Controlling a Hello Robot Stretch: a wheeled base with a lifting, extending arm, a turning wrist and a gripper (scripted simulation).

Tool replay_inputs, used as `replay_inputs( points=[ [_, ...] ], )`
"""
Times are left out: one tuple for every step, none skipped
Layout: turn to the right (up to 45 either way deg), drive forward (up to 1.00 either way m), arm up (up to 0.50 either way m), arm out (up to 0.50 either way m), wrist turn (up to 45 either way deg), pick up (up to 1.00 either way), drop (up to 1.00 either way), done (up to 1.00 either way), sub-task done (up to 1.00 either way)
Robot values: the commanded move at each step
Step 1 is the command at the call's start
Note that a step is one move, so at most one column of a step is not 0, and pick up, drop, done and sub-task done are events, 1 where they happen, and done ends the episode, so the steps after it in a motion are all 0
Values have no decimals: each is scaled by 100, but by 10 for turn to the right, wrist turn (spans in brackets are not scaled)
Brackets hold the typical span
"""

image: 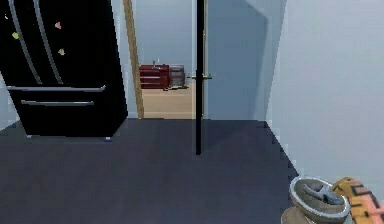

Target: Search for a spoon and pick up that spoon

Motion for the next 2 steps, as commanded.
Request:
replay_inputs(
  points=[
    [0,0,-16,0,0,0,0,0,0],
    [0,0,0,0,0,100,0,0,0]
  ],
)
